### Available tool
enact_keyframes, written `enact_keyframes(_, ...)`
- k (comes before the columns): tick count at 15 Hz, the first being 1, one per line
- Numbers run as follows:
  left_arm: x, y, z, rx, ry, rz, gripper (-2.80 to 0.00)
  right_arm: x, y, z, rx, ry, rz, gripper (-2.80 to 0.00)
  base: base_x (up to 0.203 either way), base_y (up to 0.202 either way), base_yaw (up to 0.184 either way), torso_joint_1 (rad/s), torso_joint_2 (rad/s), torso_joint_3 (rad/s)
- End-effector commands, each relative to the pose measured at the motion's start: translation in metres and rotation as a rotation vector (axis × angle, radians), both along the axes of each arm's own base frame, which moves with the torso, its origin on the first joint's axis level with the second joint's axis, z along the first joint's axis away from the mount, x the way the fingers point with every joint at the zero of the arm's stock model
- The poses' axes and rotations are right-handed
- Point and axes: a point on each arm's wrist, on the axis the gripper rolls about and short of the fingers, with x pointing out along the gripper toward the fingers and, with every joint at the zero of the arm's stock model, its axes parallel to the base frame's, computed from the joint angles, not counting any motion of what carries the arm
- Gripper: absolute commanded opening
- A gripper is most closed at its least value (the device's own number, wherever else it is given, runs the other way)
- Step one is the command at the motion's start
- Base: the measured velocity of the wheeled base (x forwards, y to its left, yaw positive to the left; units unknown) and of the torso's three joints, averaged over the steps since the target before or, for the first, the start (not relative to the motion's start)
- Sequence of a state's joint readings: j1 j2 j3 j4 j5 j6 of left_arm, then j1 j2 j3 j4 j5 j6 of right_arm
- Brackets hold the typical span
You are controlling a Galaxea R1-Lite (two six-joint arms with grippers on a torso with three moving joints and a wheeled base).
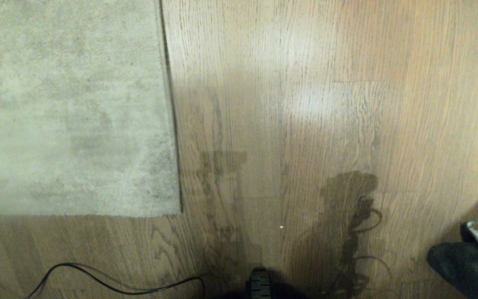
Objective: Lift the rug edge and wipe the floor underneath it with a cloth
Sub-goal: Pick up the rag
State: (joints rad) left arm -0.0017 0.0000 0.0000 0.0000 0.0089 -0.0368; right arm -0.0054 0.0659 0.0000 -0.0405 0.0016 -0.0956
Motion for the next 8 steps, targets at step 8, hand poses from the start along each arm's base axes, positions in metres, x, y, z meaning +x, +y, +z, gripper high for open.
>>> enact_keyframes(8, 0.0001, 0.0, 0.0, -0.002, 0.002, 0.0, -2.8, -0.0052, 0.0001, -0.0036, 0.017, -0.044, 0.01, -2.8, 0.0, 0.0, 0.0, 0.0, 0.0, 0.0)
